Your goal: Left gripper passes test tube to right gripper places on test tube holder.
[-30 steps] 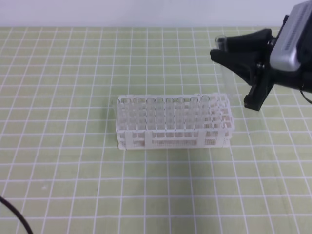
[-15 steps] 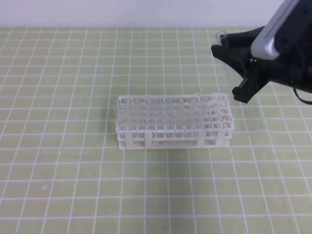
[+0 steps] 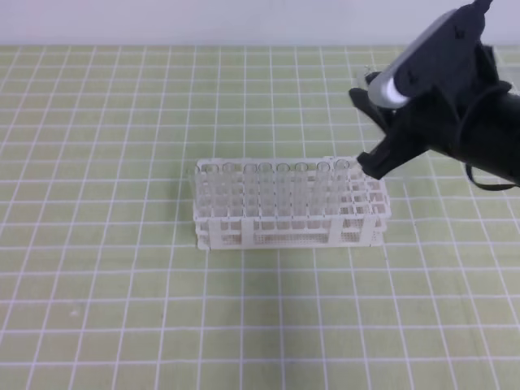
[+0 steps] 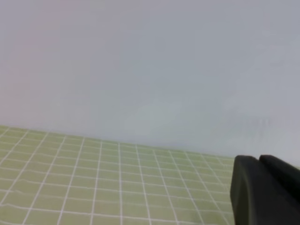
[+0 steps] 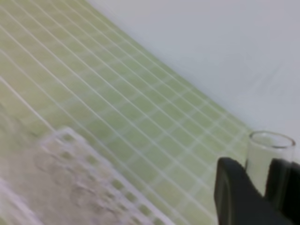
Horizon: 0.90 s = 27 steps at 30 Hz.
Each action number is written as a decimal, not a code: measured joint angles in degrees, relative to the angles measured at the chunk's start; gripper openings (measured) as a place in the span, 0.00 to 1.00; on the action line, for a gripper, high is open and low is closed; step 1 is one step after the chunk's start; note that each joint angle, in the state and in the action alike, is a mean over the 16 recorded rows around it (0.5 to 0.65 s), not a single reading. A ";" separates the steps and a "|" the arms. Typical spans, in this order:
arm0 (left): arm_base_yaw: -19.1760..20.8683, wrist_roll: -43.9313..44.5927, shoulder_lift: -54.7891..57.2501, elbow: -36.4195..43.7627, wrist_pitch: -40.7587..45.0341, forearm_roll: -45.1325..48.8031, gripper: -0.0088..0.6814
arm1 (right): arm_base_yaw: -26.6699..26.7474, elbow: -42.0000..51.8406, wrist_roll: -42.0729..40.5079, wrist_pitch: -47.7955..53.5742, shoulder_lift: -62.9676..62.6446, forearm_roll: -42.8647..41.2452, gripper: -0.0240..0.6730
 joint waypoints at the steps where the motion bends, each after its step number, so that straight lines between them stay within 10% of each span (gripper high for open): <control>1: -0.01 0.54 0.00 0.11 -0.30 -0.33 0.01 | 0.41 -0.11 2.10 -0.74 -0.06 -0.97 0.19; 8: -0.47 16.87 -0.04 1.25 -1.03 -15.74 0.01 | 1.52 -0.93 31.30 -5.68 -0.08 -17.04 0.19; 20: -1.75 75.04 -0.07 2.20 8.14 -71.57 0.01 | 2.15 4.85 108.79 -26.88 0.63 -80.87 0.18; 27: -1.98 87.61 -0.08 2.20 15.41 -83.03 0.01 | 2.43 10.37 125.57 -39.01 3.27 -101.15 0.18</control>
